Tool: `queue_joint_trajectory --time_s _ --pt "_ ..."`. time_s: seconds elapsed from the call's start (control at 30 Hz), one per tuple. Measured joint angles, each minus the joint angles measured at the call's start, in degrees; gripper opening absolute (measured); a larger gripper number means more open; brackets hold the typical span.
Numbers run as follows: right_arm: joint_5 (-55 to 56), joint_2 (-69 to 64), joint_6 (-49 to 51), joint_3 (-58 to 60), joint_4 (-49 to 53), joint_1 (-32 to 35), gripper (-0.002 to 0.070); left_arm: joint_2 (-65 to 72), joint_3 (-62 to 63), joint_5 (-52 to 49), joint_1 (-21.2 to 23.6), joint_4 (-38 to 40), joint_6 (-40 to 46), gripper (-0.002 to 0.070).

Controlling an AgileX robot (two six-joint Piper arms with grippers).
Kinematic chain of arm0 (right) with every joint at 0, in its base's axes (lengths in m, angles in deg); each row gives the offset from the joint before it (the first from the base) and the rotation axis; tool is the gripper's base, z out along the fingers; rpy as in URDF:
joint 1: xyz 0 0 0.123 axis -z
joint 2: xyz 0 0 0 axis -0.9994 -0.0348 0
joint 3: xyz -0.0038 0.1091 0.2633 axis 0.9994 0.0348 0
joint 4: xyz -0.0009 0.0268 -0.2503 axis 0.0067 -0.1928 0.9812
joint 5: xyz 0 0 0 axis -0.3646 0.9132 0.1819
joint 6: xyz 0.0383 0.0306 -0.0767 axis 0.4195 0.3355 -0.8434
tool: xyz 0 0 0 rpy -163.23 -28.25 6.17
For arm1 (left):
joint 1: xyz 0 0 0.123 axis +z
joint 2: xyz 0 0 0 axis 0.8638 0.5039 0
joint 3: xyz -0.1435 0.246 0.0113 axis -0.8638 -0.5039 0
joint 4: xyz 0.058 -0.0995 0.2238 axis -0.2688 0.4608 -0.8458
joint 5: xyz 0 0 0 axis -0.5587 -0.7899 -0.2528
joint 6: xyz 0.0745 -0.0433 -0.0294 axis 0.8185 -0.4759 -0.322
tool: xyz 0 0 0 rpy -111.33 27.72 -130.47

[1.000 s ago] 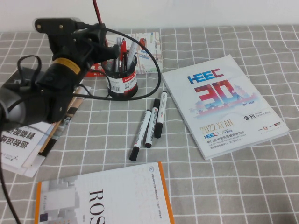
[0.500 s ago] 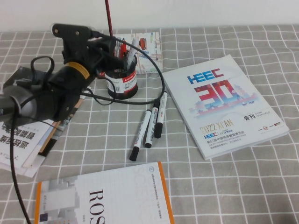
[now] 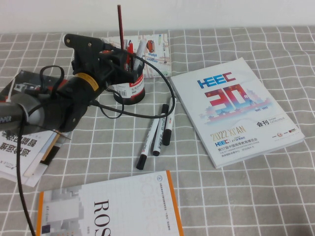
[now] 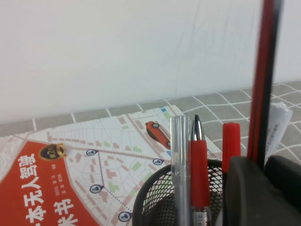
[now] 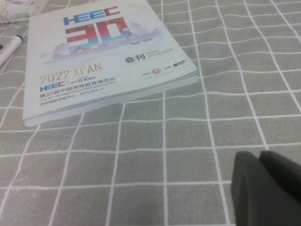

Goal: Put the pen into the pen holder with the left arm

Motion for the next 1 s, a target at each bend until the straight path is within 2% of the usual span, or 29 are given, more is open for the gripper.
queue_joint_trajectory --time_s 0.1,0.3,0.53,0.63,0.7,0.8,0.87,1.0 --pt "0.0 0.0 0.0 0.0 0.0 0.0 -0.0015 0.0 0.0 0.0 0.0 0.0 0.0 0.0118" --pt "0.0 0.0 0.0 0.0 0.0 0.0 -0.0015 0.0 0.0 0.0 0.3 0.0 -0.1 0.0307" --pt "0.0 0.0 0.0 0.0 0.0 0.0 -0.0015 -4.4 0.0 -6.1 0.3 -0.1 0.2 0.0341" --pt "0.0 0.0 0.0 0.0 0.0 0.0 -0.0015 -8.6 0.0 -10.2 0.3 -0.7 0.3 0.0316" --pt "0.0 0.0 0.0 0.0 0.0 0.0 -0.0015 -11.6 0.0 -13.1 0.3 -2.1 0.3 0.0260" --pt "0.0 0.0 0.0 0.0 0.0 0.0 -0.0015 -17.1 0.0 -19.1 0.3 -5.1 -0.5 0.0109" --pt "0.0 0.0 0.0 0.0 0.0 0.0 -0.0015 -20.8 0.0 -23.8 0.2 -6.5 -0.9 0.0046" --pt "0.0 0.0 0.0 0.0 0.0 0.0 -0.0015 -27.3 -1.4 -29.4 -0.8 -7.0 -1.3 0.0008"
